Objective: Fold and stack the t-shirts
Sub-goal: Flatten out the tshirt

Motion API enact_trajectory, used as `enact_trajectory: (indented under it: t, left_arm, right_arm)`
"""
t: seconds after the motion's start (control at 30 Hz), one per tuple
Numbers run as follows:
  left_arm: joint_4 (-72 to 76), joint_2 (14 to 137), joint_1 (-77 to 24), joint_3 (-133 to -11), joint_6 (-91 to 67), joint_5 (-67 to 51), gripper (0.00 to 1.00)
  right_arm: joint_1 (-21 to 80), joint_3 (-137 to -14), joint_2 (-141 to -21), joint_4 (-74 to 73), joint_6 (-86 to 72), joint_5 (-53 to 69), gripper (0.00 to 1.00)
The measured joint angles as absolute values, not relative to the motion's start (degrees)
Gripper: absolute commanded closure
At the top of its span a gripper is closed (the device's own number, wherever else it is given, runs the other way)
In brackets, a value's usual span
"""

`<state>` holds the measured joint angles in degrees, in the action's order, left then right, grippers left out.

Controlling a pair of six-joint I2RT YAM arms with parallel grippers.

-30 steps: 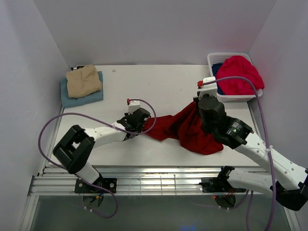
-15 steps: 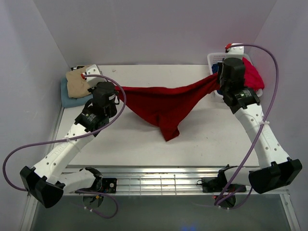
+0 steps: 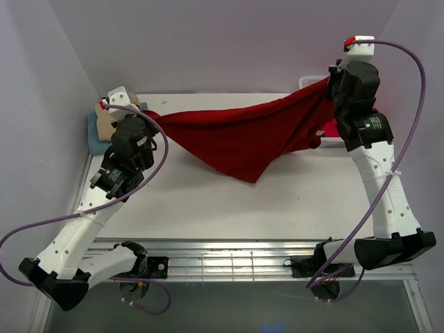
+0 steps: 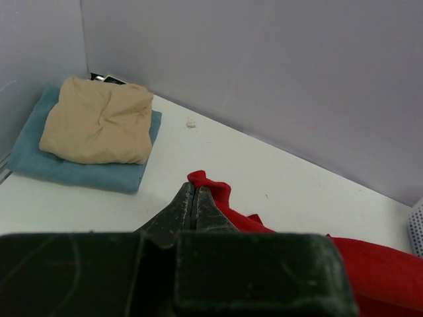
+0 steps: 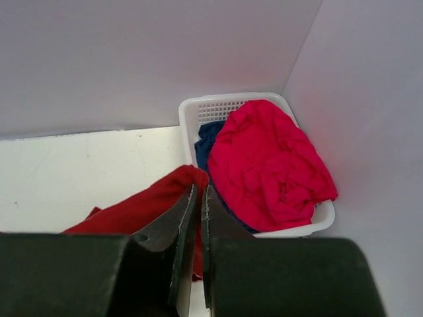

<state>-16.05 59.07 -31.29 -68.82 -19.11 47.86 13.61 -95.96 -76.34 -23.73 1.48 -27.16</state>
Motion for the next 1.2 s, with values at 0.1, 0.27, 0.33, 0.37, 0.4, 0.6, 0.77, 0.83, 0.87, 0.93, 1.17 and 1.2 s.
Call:
enact_trajectory:
  t: [0.1, 0.27, 0.33, 0.37, 0.4, 0.6, 0.77, 0.83, 0.87, 0.93, 1.17, 1.2]
  left_arm:
    - [-17.4, 58.4, -31.3, -70.1, -19.0, 43.9, 1.00]
    - [-22.7, 54.4, -31.3, -72.9, -20.4, 33.6, 1.00]
    - [-24.8, 52.5, -31.3, -75.0, -21.1, 29.6, 1.00]
    - [-26.2, 51.4, -31.3, -76.8, -21.5, 27.1, 1.00]
    - [-27.1, 50.3, -31.3, -78.3, -21.8, 24.9, 1.00]
    - [-30.3, 43.0, -31.3, -87.1, -25.2, 13.0, 1.00]
    - [-31.0, 38.3, -30.3, -92.7, -28.6, 5.9, 1.00]
    - [-31.2, 37.2, -29.2, -93.6, -29.6, 4.0, 1.00]
    - [-31.3, 36.9, -28.6, -93.7, -30.0, 3.3, 1.00]
    - [-31.5, 36.5, -27.7, -93.4, -30.5, 2.8, 1.00]
    - [-30.2, 37.1, -27.2, -81.8, -30.8, 7.4, 1.00]
    - [-30.0, 38.0, -27.2, -79.2, -30.7, 8.8, 1.00]
  right_arm:
    - [13.6, -96.0, -75.2, -24.6, 1.5, -25.2, 0.92]
    - [13.6, -96.5, -69.5, -28.8, 0.6, -19.6, 0.92]
    - [13.6, -98.0, -66.3, -31.0, 0.0, -16.9, 0.92]
    - [13.6, -99.1, -64.9, -31.8, -0.3, -15.8, 0.92]
    - [13.6, -100.8, -63.4, -32.9, -0.6, -14.4, 0.92]
    - [13.5, -114.1, -55.9, -37.1, -1.9, -6.0, 0.92]
    - [13.5, -125.8, -53.0, -39.2, -3.4, -0.8, 0.91]
    - [13.5, -127.2, -51.9, -39.0, -4.1, 0.5, 0.91]
    - [13.5, -127.0, -51.2, -38.9, -4.3, 0.9, 0.91]
    - [13.5, -125.3, -50.1, -38.6, -4.6, 1.3, 0.92]
    - [13.5, -104.0, -49.5, -34.5, -5.0, -1.2, 0.92]
    - [13.5, -100.2, -50.2, -34.1, -4.9, -2.0, 0.92]
